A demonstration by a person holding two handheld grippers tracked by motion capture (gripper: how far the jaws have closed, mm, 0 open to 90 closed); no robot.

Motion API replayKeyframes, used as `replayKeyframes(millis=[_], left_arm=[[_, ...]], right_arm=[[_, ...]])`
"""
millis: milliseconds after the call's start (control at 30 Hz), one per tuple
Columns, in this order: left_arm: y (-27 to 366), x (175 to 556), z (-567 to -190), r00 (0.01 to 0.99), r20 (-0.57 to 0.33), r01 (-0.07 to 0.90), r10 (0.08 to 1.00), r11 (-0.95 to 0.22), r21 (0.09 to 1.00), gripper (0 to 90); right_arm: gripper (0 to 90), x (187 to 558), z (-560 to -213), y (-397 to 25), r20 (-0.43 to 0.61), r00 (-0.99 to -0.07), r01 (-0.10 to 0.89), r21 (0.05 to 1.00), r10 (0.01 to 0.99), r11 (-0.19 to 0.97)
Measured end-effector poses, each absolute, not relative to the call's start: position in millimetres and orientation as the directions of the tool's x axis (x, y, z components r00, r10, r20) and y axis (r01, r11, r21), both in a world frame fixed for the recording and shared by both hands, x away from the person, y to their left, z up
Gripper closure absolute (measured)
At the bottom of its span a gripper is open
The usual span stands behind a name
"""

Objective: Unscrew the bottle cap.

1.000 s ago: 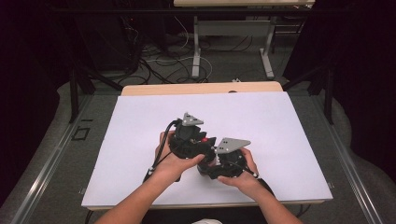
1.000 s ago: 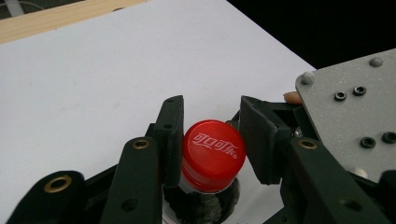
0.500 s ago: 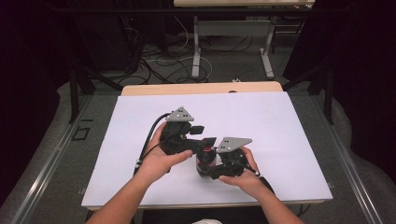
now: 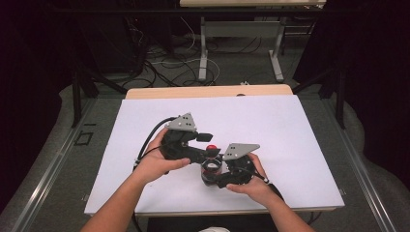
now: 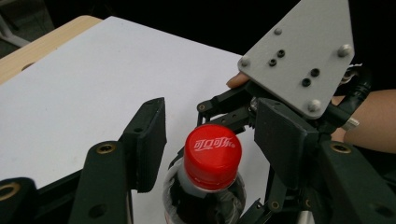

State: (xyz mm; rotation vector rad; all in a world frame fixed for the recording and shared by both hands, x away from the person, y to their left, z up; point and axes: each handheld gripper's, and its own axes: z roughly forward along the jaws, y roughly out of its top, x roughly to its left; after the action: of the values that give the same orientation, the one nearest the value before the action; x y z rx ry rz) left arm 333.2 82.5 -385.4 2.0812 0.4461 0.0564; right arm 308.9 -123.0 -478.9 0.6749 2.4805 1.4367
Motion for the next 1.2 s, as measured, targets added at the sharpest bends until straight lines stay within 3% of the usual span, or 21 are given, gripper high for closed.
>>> replayKeyframes(millis=[267, 600, 800, 1067, 1200], left_arm=[[83.9, 337.6, -392.1, 0.931, -0.156, 0.302, 0.33, -0.457, 0.836, 47.0], [77.1, 341.5, -397.2, 0.938, -0.19, 0.308, 0.29, -0.448, 0.839, 61.2], [69.5, 331.9, -395.0, 0.883, -0.185, 0.381, 0.432, -0.428, 0.82, 62.0], [51.6, 315.0, -387.8, 0.677, -0.209, 0.569, 0.706, -0.321, 0.757, 62.1], [48.6, 314.5, -387.0, 0.639, -0.231, 0.602, 0.734, -0.291, 0.744, 62.2]], right_arm=[[29.7, 308.8, -478.6, -122.7, 0.056, -0.879, 0.286, 0.856, 0.473, 0.43], [29.8, 309.1, -480.2, -121.6, 0.05, -0.881, 0.278, 0.859, 0.47, 0.43], [29.8, 310.1, -481.0, -122.5, 0.056, -0.868, 0.305, 0.845, 0.494, 0.439], [29.8, 308.5, -482.4, -119.6, 0.032, -0.845, 0.305, 0.849, 0.533, 0.432], [29.8, 307.6, -483.1, -118.8, 0.021, -0.836, 0.31, 0.843, 0.548, 0.441]])
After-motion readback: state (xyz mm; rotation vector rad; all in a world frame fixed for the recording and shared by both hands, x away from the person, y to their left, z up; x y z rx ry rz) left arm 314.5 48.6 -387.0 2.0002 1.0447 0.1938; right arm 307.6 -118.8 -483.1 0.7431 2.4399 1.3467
